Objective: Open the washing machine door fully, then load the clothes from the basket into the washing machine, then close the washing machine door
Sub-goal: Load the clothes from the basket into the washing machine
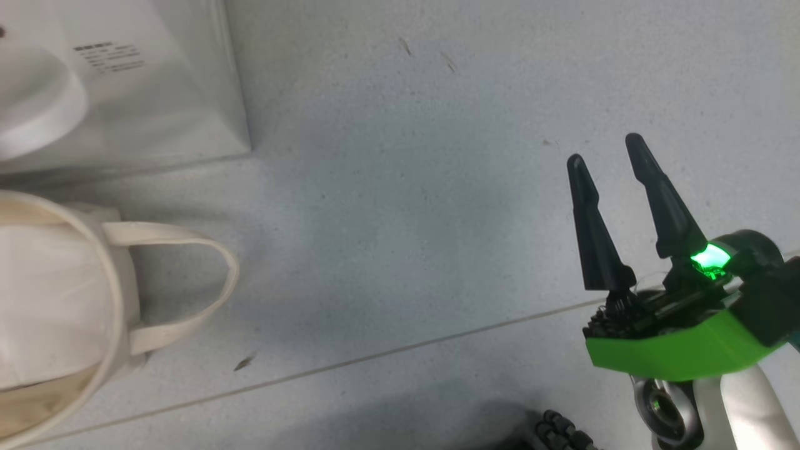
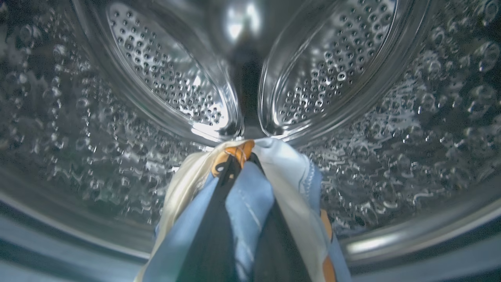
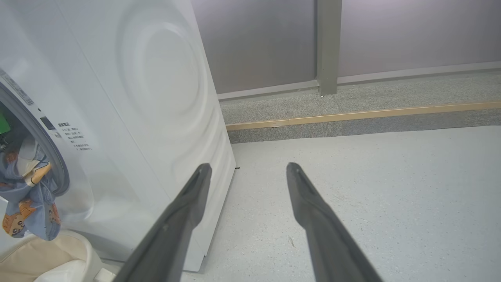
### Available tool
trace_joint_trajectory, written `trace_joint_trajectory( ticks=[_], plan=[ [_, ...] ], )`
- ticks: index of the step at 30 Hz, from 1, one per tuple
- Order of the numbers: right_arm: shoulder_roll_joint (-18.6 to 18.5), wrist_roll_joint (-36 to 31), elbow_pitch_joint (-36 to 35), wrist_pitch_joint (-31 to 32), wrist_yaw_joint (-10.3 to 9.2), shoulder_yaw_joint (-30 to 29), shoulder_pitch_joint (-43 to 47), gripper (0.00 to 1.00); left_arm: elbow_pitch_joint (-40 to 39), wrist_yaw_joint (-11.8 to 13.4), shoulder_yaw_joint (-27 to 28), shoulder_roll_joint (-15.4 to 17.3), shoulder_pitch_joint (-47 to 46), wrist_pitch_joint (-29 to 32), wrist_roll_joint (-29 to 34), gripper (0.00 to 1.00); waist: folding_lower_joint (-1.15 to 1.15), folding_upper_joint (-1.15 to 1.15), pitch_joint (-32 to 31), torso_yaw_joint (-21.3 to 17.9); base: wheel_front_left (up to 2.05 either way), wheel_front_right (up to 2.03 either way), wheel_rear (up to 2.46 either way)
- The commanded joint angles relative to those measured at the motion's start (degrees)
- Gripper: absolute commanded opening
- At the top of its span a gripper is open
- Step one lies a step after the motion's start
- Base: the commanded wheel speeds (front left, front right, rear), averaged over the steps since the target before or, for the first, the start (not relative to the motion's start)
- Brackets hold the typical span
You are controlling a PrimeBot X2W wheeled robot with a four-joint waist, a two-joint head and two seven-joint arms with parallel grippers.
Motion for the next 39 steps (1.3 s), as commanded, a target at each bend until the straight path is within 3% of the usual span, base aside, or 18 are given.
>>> trace_joint_trajectory(
  ticks=[1,6,11,17,18,19,20,24,30,39],
  plan=[
    [0.57,-0.53,-2.21,-0.71,0.06,1.38,-0.62,1.0,-0.1,0.09,1.45,4.6,-3.19,-1.17,0.02,0.0,-0.01,0.0,1.21,-0.43,0.0,0.0,0.0],
    [1.2,-1.08,-1.87,-1.42,0.06,1.9,-0.93,1.0,0.33,0.09,-2.95,4.8,-10.81,-7.34,2.5,0.0,-0.01,0.0,3.04,-0.79,0.0,0.0,0.0],
    [1.49,-1.33,-1.41,-1.76,0.06,2.21,-1.15,1.0,0.56,0.09,-4.67,4.21,-14.63,-9.55,3.48,0.0,-0.01,0.0,3.4,-1.0,0.0,0.0,0.0],
    [1.71,-1.39,-1.09,-2.11,0.06,2.46,-1.45,1.0,0.34,0.09,1.33,4.0,-15.4,-9.75,4.91,0.0,-0.01,0.0,4.07,-1.28,0.0,0.0,0.0],
    [1.74,-1.41,-1.01,-2.13,0.06,2.4,-1.44,1.0,0.43,0.09,1.92,3.77,-14.63,-9.75,4.96,0.11,-0.01,0.0,4.12,-1.2,0.0,0.0,0.0],
    [1.76,-1.44,-0.93,-2.14,0.06,2.37,-1.45,1.0,0.72,0.09,2.46,3.48,-13.8,-9.76,4.78,0.67,-0.01,0.0,4.11,-1.11,0.0,0.0,0.0],
    [1.77,-1.48,-0.86,-2.14,0.06,2.35,-1.45,1.0,1.0,0.09,2.89,3.2,-13.07,-9.76,4.62,1.0,-0.01,0.0,4.07,-1.0,0.0,0.0,0.0],
    [1.76,-1.52,-0.65,-2.05,0.06,2.26,-1.58,1.0,2.2,0.09,3.1,2.4,-11.02,-9.76,4.57,1.0,-0.01,0.0,3.76,-0.59,0.0,0.0,0.0],
    [1.19,-1.48,-0.25,-1.38,0.06,2.0,-1.67,1.0,3.77,0.09,-1.22,0.57,-7.6,-9.77,2.28,1.0,-0.01,0.0,1.7,0.69,0.0,0.0,0.0],
    [0.19,-0.93,0.47,-0.15,0.06,1.99,-1.74,1.0,-2.57,0.09,-5.18,1.44,1.34,-9.77,-4.84,1.0,-0.01,0.0,-3.25,2.9,0.0,0.0,0.0]
  ],
)
